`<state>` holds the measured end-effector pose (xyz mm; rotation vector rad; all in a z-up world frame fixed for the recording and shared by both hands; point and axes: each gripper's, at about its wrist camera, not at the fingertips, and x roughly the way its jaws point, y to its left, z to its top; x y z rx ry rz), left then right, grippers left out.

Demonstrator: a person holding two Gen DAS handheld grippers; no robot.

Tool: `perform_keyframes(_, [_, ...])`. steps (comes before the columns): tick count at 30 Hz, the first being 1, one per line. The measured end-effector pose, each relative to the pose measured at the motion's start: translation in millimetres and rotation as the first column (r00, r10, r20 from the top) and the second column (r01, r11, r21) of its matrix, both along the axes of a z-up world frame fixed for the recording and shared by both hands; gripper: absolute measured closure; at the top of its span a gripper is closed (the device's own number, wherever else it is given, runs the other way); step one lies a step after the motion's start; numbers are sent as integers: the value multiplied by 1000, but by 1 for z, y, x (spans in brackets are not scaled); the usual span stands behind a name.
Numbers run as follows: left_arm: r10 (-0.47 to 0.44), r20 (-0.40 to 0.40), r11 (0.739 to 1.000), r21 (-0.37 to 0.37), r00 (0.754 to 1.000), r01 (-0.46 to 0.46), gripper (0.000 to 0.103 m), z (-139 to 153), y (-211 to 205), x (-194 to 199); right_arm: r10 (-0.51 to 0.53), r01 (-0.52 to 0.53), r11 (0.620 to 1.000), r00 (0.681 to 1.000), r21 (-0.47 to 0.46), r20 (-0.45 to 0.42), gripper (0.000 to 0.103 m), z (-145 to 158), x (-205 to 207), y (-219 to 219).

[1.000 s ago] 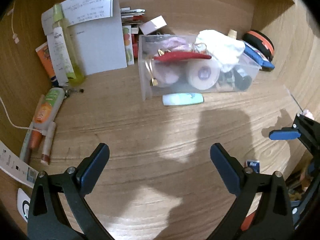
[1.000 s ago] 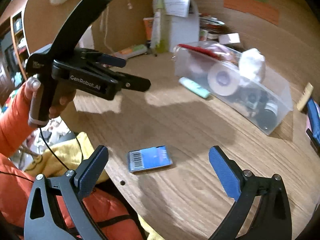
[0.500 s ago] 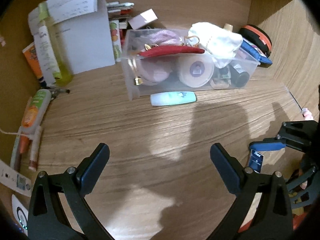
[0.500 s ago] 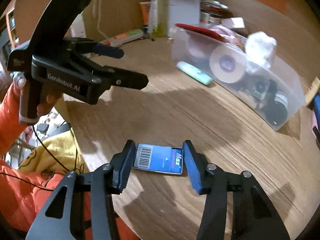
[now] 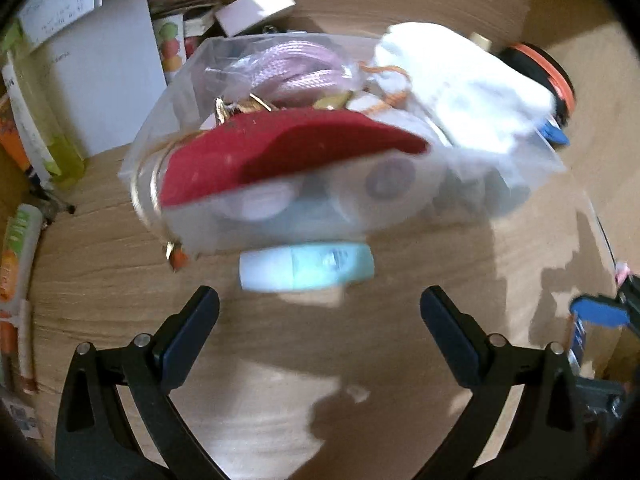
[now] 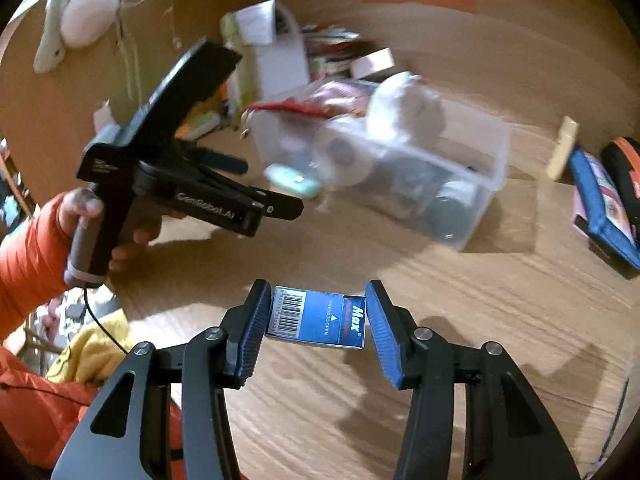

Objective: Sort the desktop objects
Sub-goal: 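Grasp the pale blue tube with the left tool while the right tool grasps the blue Max card, then carry the pale blue tube and Max card into the clear bin and release both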

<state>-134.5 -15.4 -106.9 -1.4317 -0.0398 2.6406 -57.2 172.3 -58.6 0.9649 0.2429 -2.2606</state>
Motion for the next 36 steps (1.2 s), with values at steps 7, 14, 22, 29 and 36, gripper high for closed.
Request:
perform_keyframes(7, [36, -24, 999, -30, 999, -37, 23, -4, -3, -10, -25, 24, 999, 1000, -46, -11, 58, 12, -10, 11])
perform_keyframes(14, [11, -37, 1000, 0, 999, -11, 30, 0, -12, 8, -49, 48, 996, 999, -70, -18, 58, 19, -24, 12])
perform_keyframes(22, [-11, -155, 1000, -9, 988, 10, 30, 28, -14, 57, -85, 83, 993, 996, -85, -26, 58, 29, -36, 13])
perform_keyframes(29, [-20, -275, 998, 45, 961, 33, 30, 73, -19, 74, -94, 91, 992, 995, -86, -31, 58, 36, -45, 10])
perform_keyframes(36, [21, -373, 999, 42, 928, -6, 30, 95, -24, 60, -104, 99, 991, 993, -95, -50, 58, 44, -54, 9])
